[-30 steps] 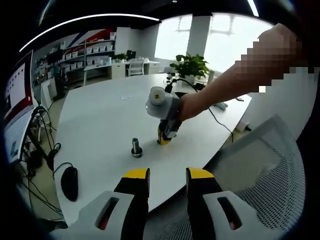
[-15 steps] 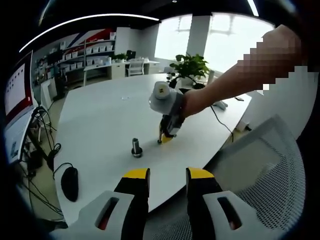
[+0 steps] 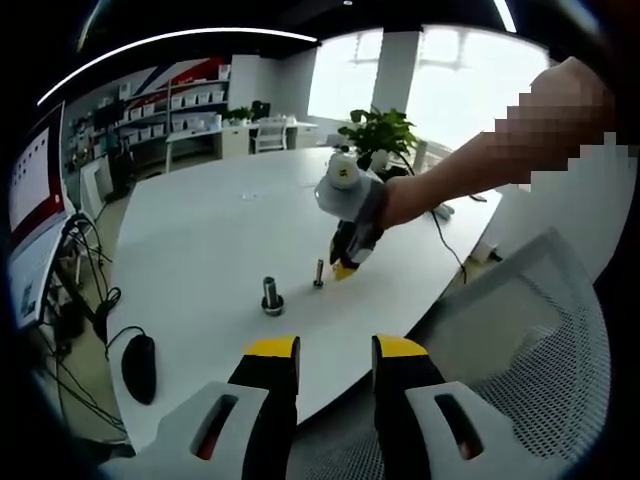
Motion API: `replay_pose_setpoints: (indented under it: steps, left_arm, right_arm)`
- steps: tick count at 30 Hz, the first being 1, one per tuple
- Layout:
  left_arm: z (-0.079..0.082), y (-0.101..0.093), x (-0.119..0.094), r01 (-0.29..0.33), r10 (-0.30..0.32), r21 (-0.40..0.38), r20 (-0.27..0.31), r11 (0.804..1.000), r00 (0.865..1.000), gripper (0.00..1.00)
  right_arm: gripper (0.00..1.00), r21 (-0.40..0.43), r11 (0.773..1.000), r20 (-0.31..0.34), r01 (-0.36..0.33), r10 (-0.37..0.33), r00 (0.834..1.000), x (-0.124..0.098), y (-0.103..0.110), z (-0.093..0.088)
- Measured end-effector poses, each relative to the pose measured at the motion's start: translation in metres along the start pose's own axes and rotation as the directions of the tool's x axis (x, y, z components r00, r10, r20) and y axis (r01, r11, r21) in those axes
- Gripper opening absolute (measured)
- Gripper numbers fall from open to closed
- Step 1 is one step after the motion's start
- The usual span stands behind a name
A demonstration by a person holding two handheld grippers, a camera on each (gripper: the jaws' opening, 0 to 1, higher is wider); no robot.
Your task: Place the washer onto the threaded stud by aligning its center hole with the stud, sliding it down to the base, and recovering from edge contact or off-axis alignment until the washer reaches the visible bottom stop.
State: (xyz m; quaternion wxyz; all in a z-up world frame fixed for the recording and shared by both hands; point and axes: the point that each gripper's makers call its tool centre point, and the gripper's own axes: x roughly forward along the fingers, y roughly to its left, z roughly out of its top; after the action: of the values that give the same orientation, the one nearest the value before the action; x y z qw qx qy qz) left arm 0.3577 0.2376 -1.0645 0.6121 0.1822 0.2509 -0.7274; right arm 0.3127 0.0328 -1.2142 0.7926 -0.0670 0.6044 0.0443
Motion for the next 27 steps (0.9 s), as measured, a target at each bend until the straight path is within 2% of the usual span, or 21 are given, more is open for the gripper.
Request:
replay_pose_setpoints:
  steps: [3,6,9,11,15,17,20,27]
  left_arm:
    - [0.0,0.0,0.0,0.001,-0.001,0.001,-0.001,1.0,1.0,0.27]
    - [0.0,0.001,0.0,0.002,-0.002,0.001,0.001,1.0,1.0,0.27]
    - [0.001,0.001,-0.001,0.002,-0.002,0.002,0.0,1.0,1.0,0.27]
    - [-0.002,0.003,0.0,0.002,-0.002,0.002,0.0,1.0,1.0,0.27]
    - [-0.002,0.004,0.0,0.002,-0.002,0.001,0.001,1.0,1.0,0.27]
    - [-0.004,0.006,0.002,0.002,-0.002,0.001,0.001,1.0,1.0,0.26]
    - [-0.002,0.004,0.001,0.003,-0.003,0.0,0.0,1.0,1.0,0.26]
    - [-0.006,0.007,0.003,0.001,-0.001,-0.001,-0.004,1.0,1.0,0.26]
  right_arm:
    - [0.26,0.009,1.0,-0.003,0.003,-0.003,1.0,0.007,-0.008,-0.007]
    - [0.26,0.022,1.0,-0.011,0.01,-0.009,1.0,0.0,-0.003,-0.016]
    - [0.26,0.039,0.999,-0.015,0.014,-0.013,1.0,0.005,-0.007,-0.024]
    - [0.26,0.057,0.998,-0.02,0.015,-0.014,1.0,-0.002,0.0,-0.028]
    - [0.26,0.085,0.996,-0.023,0.017,-0.015,1.0,0.009,-0.011,-0.035]
    - [0.26,0.094,0.995,-0.023,0.016,-0.014,1.0,0.004,-0.005,-0.035]
    - [0.25,0.117,0.993,-0.009,0.025,-0.024,1.0,0.008,-0.016,-0.033]
    - [0.25,0.202,0.979,-0.001,0.027,-0.028,1.0,0.008,-0.016,-0.041]
